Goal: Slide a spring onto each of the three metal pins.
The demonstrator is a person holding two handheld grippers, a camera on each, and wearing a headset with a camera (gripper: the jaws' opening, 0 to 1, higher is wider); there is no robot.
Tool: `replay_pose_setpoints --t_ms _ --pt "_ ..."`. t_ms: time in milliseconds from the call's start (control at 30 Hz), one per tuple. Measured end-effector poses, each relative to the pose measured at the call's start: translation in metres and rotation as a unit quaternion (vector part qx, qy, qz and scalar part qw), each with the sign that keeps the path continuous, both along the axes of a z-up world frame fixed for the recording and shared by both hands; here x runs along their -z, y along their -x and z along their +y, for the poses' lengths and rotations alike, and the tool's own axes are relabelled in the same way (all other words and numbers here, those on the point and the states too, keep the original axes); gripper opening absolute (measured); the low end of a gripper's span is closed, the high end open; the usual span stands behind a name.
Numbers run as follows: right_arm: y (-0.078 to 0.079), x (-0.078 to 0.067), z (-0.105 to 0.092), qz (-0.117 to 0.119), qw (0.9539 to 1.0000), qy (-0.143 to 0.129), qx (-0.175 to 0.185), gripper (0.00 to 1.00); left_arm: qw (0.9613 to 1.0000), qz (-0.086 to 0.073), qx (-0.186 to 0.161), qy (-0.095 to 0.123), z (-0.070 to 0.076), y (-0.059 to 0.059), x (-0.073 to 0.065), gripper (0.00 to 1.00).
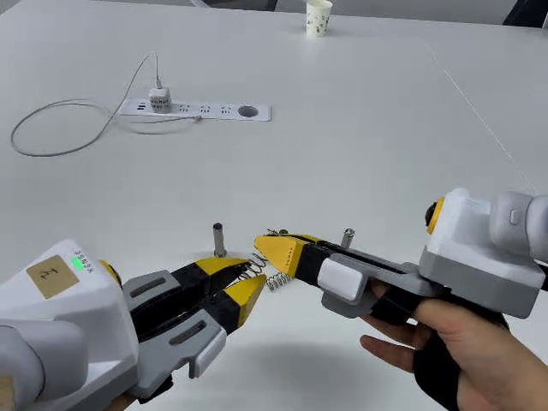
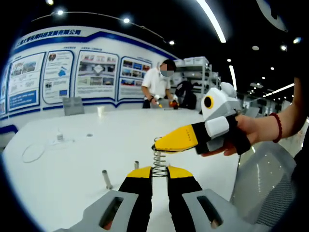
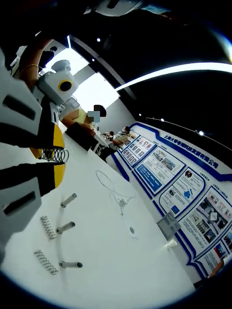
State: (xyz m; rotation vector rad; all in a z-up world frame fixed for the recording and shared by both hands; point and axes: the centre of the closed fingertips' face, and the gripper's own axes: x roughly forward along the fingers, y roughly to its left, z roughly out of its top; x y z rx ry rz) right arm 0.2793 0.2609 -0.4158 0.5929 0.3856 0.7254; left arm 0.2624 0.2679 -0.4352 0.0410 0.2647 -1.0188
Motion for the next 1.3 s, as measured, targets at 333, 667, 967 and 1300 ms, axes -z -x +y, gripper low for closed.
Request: replay_pose_setpoints --t_ms 333,667,967,1300 --pt "-0.004 0.004 0.009 -0.032 0.9968 0.071 -0.016 0.11 0.9995 0.01 -0.004 -0.031 0.004 -0.003 0.012 0.16" --pt "-0.02 0.003 0.011 -0.076 0.988 0.135 -0.003 0.11 0.9977 0.015 -0.026 -0.062 0.016 -0.008 0.026 0.31" --pt "-0.036 0.007 0.019 -0.107 0.9789 0.173 -0.011 0.11 0.9953 0.011 -0.052 -0.081 0.028 -0.014 0.032 0.44" --pt "-0.061 0.013 0.025 -0.144 0.9637 0.224 0.001 0.11 0.9952 0.008 -0.054 -0.081 0.035 -0.019 0.033 0.54"
